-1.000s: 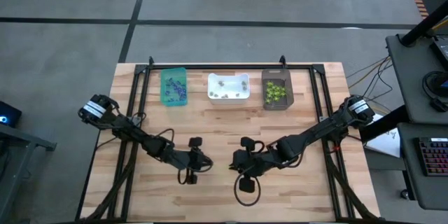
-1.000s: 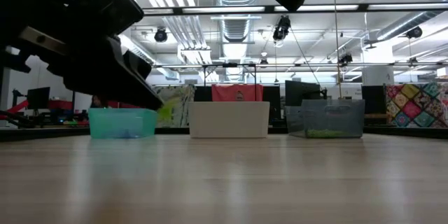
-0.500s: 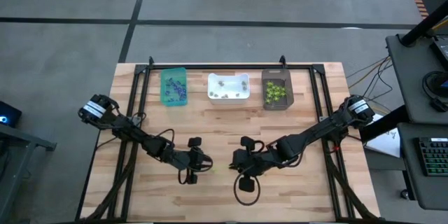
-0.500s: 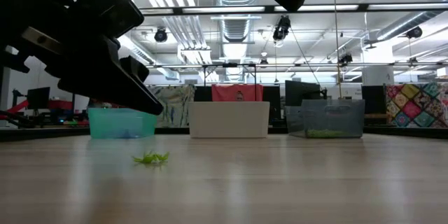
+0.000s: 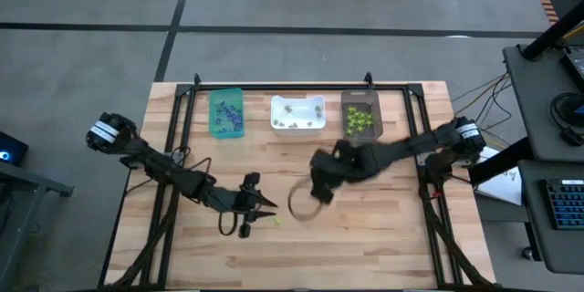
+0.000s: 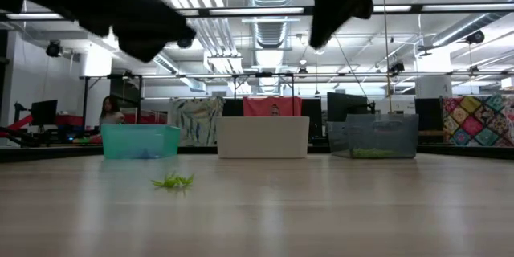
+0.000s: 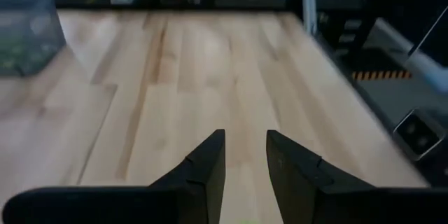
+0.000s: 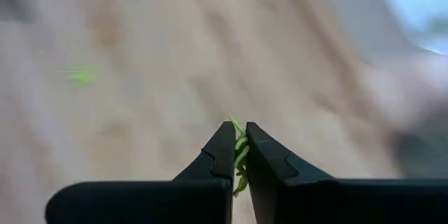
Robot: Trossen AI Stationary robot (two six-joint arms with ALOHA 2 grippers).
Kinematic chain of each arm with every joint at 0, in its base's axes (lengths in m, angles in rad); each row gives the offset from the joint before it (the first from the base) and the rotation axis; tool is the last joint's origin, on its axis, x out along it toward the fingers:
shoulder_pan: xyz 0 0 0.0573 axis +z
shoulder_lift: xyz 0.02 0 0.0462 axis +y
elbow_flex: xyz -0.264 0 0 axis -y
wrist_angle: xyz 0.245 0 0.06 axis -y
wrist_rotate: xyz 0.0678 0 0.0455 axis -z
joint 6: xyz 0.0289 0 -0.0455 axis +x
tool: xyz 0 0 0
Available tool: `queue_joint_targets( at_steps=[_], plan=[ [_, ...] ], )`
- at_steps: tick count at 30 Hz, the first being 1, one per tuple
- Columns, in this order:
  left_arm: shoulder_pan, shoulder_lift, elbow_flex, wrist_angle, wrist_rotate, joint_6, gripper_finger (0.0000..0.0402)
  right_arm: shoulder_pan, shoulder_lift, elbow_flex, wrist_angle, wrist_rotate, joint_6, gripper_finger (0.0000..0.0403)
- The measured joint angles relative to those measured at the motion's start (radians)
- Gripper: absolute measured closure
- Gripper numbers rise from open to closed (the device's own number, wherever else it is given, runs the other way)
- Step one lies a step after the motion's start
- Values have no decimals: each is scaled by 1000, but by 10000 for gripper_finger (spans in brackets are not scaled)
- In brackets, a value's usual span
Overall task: Sort Halloween decoration
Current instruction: Put the green spider toy into the black bin
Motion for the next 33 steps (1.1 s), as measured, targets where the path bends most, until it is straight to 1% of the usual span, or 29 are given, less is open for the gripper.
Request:
queue_joint_targets(
  at_steps=[4,7,10,16,22,24,27,33],
  plan=[
    [0,-57,0,-1,0,4,313,-153,-2,16,-202,0,-23,390],
    [0,-78,0,1,1,4,313,-286,-3,16,-309,-1,-85,390],
    [0,-80,0,-2,3,4,313,-424,-3,12,-351,-11,-155,390],
    [0,-76,0,-2,3,-12,313,-662,-3,4,-362,-115,-256,390],
    [0,-76,0,-2,3,-14,313,-774,-4,-22,-312,-137,-282,390],
    [0,-76,0,-1,2,-14,313,-808,-4,-40,-282,-161,-285,390],
    [0,-76,0,-2,2,-19,313,-861,-4,-82,-235,-210,-283,390],
    [0,-76,-1,-2,3,-56,313,-926,-4,-187,-225,-218,-259,390]
  ],
)
